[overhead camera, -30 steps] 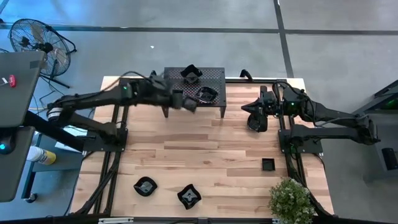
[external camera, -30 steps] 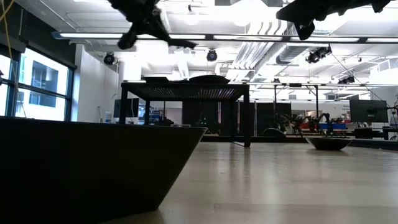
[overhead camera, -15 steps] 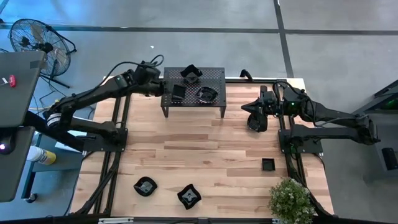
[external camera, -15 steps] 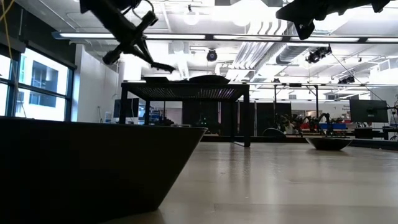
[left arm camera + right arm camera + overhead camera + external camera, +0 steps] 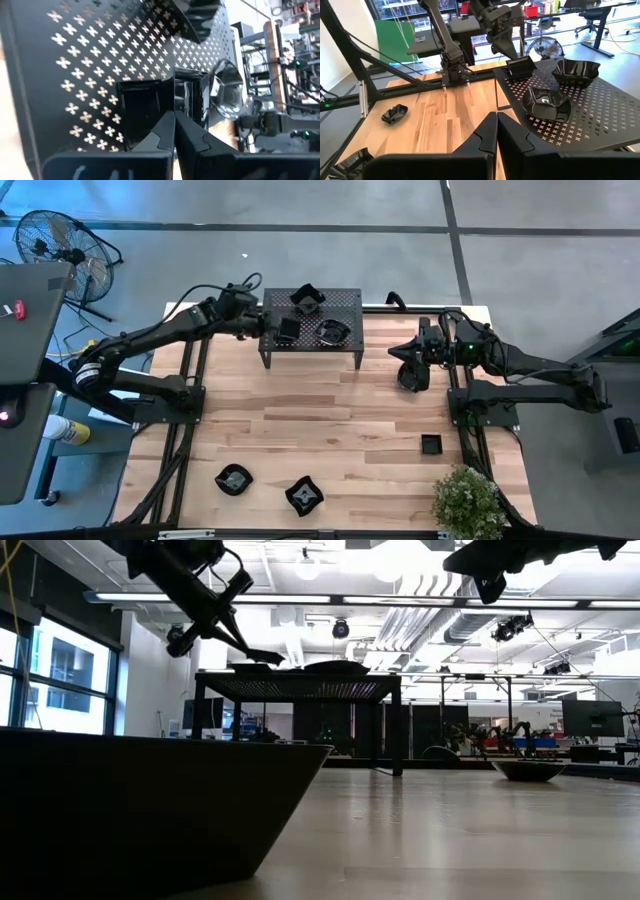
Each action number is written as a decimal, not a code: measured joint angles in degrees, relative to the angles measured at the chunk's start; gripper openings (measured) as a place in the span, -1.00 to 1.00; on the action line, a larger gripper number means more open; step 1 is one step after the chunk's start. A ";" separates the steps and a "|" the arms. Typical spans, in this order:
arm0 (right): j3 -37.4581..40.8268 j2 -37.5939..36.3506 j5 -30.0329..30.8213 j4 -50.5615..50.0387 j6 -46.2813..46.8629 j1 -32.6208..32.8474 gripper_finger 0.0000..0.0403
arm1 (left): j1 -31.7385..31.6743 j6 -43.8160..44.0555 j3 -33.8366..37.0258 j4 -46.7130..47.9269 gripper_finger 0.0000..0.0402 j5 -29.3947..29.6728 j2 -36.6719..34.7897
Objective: Pick & Place Mini shaped plates
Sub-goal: Stack the black square plate on top of the black square plate on the shelf, then stack the black leaf shaped plate on top of the black leaf shaped plate on the shelf
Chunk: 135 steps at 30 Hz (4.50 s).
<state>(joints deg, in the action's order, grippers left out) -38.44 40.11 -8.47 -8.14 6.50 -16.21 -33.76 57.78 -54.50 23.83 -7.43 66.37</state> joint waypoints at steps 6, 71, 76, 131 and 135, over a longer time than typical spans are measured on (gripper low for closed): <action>0.00 0.00 -0.02 0.02 0.06 0.02 -0.99 | -0.04 0.97 0.00 1.74 -1.00 1.08 -0.82; 0.00 0.00 1.90 0.28 -1.01 0.00 -0.97 | 47.70 -20.22 -9.58 23.64 -1.00 16.78 -0.14; 0.02 0.01 1.88 0.28 -1.60 0.00 -0.97 | 51.60 -14.59 -9.62 28.42 -0.95 12.73 1.62; 0.02 0.05 3.54 0.31 -1.60 -0.01 -0.97 | 66.78 -4.57 13.33 7.50 -0.99 -11.17 11.38; 0.02 0.05 3.54 0.31 -1.63 0.00 -0.97 | 61.86 -7.85 7.63 11.16 -0.99 -8.34 10.99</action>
<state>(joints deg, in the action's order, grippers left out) -38.41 40.16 -4.93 -7.84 4.87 -16.21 28.10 49.94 -46.87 35.00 -15.77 77.35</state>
